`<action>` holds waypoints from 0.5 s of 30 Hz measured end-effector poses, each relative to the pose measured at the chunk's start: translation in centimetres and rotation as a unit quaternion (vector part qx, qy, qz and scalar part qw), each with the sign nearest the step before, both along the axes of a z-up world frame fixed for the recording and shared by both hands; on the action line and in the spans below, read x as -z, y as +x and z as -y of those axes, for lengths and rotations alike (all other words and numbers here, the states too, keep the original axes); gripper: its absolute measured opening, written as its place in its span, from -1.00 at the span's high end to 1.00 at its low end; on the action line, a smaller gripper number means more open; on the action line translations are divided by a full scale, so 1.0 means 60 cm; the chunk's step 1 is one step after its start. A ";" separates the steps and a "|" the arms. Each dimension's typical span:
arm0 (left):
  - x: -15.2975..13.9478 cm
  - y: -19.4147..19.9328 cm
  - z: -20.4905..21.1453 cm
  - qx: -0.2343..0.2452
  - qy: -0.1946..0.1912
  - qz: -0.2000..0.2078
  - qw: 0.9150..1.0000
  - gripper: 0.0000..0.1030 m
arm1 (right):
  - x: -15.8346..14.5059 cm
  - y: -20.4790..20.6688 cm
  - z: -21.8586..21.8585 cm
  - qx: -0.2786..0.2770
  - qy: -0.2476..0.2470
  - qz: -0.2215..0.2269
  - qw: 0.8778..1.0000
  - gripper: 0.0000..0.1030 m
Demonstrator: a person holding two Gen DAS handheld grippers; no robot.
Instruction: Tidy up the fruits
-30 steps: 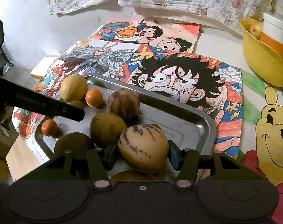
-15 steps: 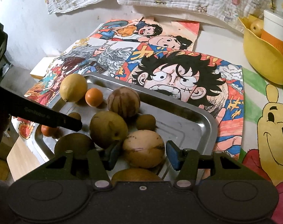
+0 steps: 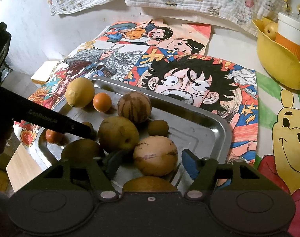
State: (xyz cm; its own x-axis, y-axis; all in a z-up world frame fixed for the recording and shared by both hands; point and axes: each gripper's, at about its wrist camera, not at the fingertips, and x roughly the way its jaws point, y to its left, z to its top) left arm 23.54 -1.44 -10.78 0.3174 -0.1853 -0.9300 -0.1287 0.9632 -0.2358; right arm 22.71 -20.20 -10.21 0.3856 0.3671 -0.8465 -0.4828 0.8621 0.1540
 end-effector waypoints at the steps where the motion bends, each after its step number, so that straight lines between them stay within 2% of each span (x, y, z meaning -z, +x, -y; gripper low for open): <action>1: -0.001 -0.001 0.000 -0.001 0.001 0.001 1.000 0.02 | -0.001 -0.001 0.000 0.001 0.000 0.001 1.000 -0.45; 4: -0.005 -0.001 0.000 -0.002 0.004 0.003 1.000 -0.12 | -0.006 -0.004 0.002 0.004 0.000 0.005 1.000 -0.49; 7: -0.010 -0.001 0.000 -0.003 0.006 0.004 1.000 -0.29 | -0.011 -0.005 0.006 0.011 0.000 0.010 1.000 -0.62; 12: -0.026 -0.002 -0.005 -0.009 0.007 0.014 1.000 -0.62 | -0.021 -0.005 0.012 0.025 0.004 0.016 1.000 -0.67; 15: -0.036 -0.002 -0.006 -0.010 0.013 0.019 1.000 -0.73 | -0.027 -0.003 0.017 0.037 0.004 0.021 0.999 -0.68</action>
State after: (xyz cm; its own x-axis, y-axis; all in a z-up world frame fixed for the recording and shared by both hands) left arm 23.39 -1.05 -8.62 0.3566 -0.1546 -0.9214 -0.1403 0.9662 -0.2164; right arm 22.50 -21.23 -8.59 0.4462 0.3429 -0.8266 -0.4238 0.8945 0.1423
